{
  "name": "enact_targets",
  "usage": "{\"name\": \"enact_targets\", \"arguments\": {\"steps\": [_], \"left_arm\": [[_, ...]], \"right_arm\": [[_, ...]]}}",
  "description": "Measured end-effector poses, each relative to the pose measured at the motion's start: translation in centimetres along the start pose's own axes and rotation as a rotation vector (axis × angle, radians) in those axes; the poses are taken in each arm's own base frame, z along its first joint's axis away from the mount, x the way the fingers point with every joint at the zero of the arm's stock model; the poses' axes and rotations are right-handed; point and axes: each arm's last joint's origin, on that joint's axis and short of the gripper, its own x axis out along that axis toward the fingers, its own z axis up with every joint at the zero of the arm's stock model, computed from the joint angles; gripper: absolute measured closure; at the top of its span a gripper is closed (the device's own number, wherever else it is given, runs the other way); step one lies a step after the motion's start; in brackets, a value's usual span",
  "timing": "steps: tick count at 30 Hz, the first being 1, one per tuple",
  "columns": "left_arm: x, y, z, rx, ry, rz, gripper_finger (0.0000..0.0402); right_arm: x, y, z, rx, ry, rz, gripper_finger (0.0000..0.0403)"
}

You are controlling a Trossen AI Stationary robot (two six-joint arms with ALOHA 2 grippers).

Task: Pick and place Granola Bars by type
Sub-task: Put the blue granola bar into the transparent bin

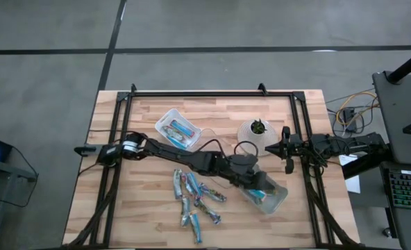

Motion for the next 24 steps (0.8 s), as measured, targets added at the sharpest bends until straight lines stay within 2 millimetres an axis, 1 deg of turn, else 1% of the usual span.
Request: {"name": "enact_targets", "arguments": {"steps": [3, 6, 8, 10, 15, 17, 20, 24], "left_arm": [[-1.0, -1.5, 0.1, 0.154, -0.001, -0.031, 0.0195], [-2.8, -3.6, 0.2, 0.297, 0.009, -0.05, 0.0196], [-4.3, -4.7, 0.2, 0.371, 0.016, -0.021, 0.0202], [-5.8, -5.6, 0.1, 0.445, 0.027, 0.029, 0.022], [-9.4, -7.6, -1.2, 0.633, 0.048, 0.135, 0.0293], [-11.1, -8.2, -2.2, 0.697, 0.075, 0.199, 0.0317], [-12.6, -8.3, -3.6, 0.781, 0.135, 0.274, 0.0342], [-13.6, -7.7, -5.4, 0.874, 0.224, 0.332, 0.0367]], "right_arm": [[0.0, 0.0, 0.0, 0.0, 0.0, 0.0, 0.039], [0.0, 0.0, 0.0, 0.0, 0.001, 0.001, 0.039], [0.0, 0.0, 0.0, 0.0, 0.0, 0.001, 0.039], [0.0, 0.0, 0.0, 0.0, 0.0, 0.0, 0.039], [0.0, 0.0, 0.0, 0.0, -0.001, -0.001, 0.039], [0.0, 0.0, 0.0, 0.0, 0.0, -0.001, 0.039], [0.0, 0.0, 0.0, 0.0, 0.0, 0.0, 0.039], [0.0, 0.0, 0.0, 0.0, 0.001, 0.001, 0.039]]}}
